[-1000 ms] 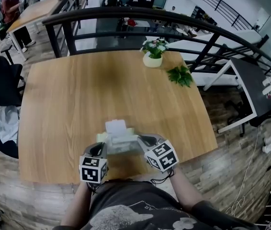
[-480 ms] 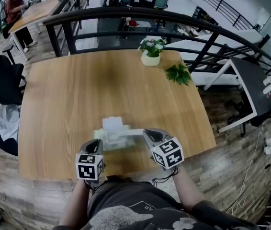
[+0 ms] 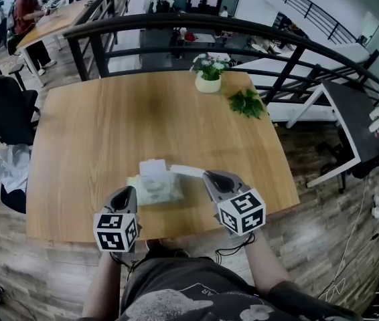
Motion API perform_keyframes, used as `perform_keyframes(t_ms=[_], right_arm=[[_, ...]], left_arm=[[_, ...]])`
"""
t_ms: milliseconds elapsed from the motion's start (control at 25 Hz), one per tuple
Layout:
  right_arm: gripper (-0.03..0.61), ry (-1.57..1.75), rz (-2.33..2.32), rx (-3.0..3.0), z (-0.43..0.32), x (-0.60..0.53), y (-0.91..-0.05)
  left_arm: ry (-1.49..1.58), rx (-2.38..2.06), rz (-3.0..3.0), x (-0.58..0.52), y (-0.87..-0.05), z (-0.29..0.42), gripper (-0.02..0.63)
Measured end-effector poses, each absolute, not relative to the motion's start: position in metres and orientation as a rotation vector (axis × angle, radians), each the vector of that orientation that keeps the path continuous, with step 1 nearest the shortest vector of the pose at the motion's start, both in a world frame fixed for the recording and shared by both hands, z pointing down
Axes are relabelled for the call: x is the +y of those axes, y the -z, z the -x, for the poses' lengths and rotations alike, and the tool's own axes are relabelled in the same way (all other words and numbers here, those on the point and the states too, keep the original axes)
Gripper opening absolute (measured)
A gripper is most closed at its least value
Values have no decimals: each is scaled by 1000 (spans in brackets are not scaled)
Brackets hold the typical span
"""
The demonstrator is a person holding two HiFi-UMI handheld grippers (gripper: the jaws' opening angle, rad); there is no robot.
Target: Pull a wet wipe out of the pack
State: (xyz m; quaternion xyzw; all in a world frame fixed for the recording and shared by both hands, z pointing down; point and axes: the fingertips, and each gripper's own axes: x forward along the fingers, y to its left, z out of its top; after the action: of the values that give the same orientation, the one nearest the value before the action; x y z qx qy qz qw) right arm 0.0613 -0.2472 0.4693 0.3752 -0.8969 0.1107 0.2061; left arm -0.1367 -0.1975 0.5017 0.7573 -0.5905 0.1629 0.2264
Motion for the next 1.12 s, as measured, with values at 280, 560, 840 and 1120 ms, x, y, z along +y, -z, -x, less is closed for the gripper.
perform_keyframes(t_ms=[280,560,840,1120], right_arm=[[32,-241,-1081,-2562,-83,-224,-441],[32,-186,-1065,-2603,-97,-195,-420],[32,-160,-1030,-2619,-105,-174,-416],[32,-180,-996,-2608,-112,-161,-429]], left_arm=[[-376,-1711,-2070,-170,-478,129,18],[-301,-1759,-2103,-141,-448,108,18],[-277,-1796,-2139,-120,-429,89,18],[-269,-1824,-2133,-108,-425,82,18]])
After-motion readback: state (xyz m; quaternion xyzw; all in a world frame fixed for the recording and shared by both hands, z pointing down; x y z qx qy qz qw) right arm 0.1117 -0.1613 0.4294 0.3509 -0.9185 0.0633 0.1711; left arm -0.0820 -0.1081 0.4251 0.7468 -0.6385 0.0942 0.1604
